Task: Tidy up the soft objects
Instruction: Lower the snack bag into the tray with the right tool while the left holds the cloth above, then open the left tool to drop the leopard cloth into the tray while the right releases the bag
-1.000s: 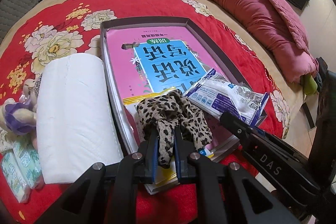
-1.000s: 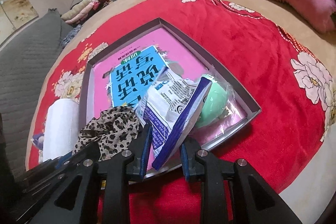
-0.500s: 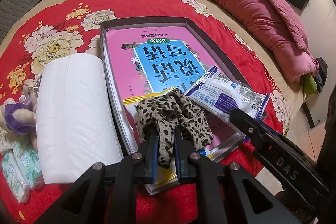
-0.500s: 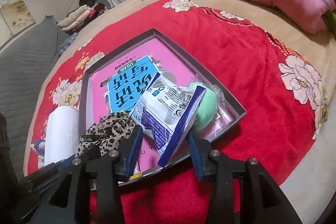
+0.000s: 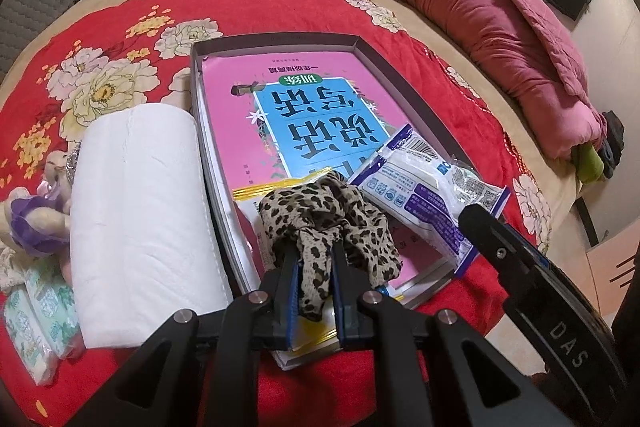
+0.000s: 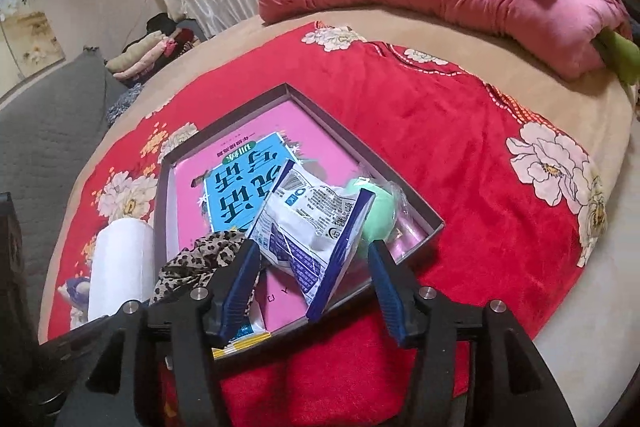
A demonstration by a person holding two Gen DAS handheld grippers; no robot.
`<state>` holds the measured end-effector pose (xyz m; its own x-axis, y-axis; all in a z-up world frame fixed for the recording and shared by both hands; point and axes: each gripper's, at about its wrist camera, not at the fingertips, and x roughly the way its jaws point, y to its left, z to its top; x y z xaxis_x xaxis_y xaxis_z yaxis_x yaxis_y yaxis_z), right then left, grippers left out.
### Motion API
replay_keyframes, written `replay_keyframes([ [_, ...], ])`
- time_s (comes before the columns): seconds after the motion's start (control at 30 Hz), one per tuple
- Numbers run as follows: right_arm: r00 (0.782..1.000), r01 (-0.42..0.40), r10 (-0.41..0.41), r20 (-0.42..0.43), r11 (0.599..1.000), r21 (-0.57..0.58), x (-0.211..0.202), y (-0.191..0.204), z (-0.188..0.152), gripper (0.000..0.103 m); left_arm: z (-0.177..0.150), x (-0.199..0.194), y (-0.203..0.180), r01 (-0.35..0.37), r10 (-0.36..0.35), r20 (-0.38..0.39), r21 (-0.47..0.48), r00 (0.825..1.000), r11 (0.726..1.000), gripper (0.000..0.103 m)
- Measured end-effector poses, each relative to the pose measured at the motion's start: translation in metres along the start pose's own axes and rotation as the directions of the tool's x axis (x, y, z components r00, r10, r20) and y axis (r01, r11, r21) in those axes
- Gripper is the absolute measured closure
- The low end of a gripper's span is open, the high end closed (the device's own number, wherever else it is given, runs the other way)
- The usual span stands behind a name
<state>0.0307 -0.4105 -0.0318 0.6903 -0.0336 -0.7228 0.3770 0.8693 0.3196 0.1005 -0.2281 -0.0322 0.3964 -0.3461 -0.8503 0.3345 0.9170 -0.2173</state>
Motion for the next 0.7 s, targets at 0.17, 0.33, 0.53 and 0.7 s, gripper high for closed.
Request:
replay_keyframes([
  [0.17,1.0,-0.001,0.001,-0.006,1.0,0.013,0.0026,-0.0032,0.0001,0.041,0.0004,-0.0008,0.0011,-0.001,0.001,-0.002,-0.006,1.0,1.0,0.087],
  [0.33,1.0,-0.005,0.005,-0.016,1.0,0.018,0.0051,-0.0036,-0.0001,0.039,0.0012,-0.005,-0.0033,-0.023,0.022,0.019,0.027,1.0,0.999,0.079],
  [0.53,1.0,-0.01,0.011,-0.018,0.999,0.031,0.0061,-0.006,-0.0005,0.038,0.0023,-0.0073,-0.0084,-0.011,0.01,0.018,0.048,1.0,0.999,0.076],
  [0.7,1.0,-0.01,0.01,-0.013,1.0,0.026,0.0061,-0.0046,-0.0007,0.036,0.0027,-0.0079,-0.0067,-0.008,0.008,0.019,0.041,1.0,0.999,0.072],
])
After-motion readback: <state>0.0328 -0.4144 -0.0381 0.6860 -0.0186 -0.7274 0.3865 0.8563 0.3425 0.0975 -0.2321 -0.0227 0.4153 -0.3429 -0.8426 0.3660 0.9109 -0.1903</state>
